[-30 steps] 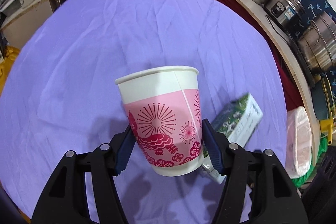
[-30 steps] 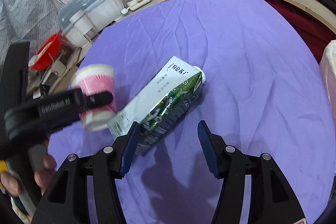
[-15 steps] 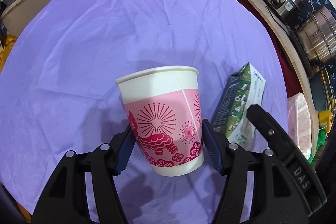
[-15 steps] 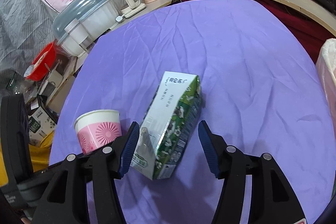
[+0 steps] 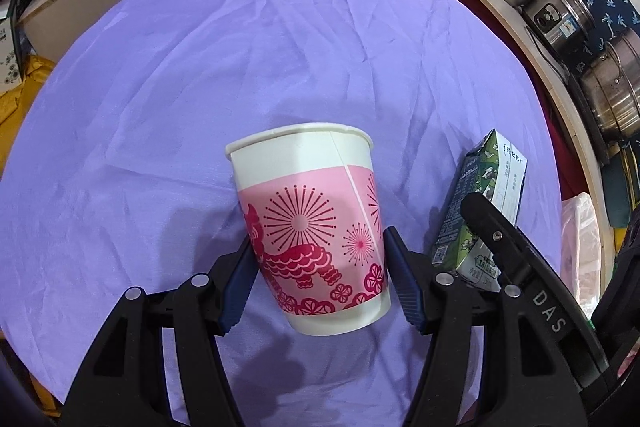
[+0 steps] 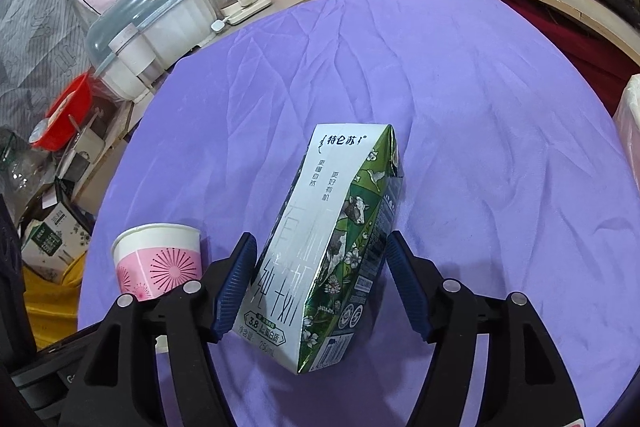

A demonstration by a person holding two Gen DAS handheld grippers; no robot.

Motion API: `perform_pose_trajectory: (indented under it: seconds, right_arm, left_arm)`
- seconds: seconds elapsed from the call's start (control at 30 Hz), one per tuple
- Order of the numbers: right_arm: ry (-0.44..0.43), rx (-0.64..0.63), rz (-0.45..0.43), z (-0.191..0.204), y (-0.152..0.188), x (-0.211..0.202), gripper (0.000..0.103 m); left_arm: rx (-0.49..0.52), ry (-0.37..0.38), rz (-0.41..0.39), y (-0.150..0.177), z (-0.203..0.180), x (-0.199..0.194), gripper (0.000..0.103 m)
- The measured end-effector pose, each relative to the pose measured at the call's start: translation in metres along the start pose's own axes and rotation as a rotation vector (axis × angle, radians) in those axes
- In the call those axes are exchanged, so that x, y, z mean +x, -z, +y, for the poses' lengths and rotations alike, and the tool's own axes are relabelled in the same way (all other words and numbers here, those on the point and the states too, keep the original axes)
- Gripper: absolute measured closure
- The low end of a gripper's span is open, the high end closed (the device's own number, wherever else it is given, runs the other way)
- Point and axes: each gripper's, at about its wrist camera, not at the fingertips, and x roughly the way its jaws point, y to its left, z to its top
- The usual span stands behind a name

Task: Collect trash
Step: 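Grasp the pink paper cup with left tool while right tool grasps green carton, then carry cup and carton over the bin and open both tools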

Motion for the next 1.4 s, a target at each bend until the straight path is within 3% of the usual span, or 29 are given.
perform_pose_trajectory:
  seconds: [0.1,0.3,0.57,0.97,1.4]
  right_arm:
    - [0.026,-0.02,0.019,0.007,-0.002,0.008,0.038]
    - [-0.004,-0.008,0.013,0.0,0.003,-0.004,0.047]
    - [-0.001,0.036,-0.073,-0.029,0.012,-0.051,0.049]
    - [0.051,0.111,-0.248,-0.09,0.019,-0.14,0.05]
    - [0.146,0.259,-0.396,-0.195,0.038,-0.226,0.05]
  left_arm:
    - [-0.012,-0.001,0.0,0.001,0.004,-0.002,0.044]
    - [-0.006,-0.007,-0.007,0.004,0.005,-0.007,0.044]
    - [0.068,0.031,-0.028,0.013,-0.027,-0.022,0.044]
    - [0.235,0.101,-0.079,0.036,-0.117,-0.056,0.044]
    - [0.442,0.194,-0.109,0.075,-0.241,-0.077,0.044]
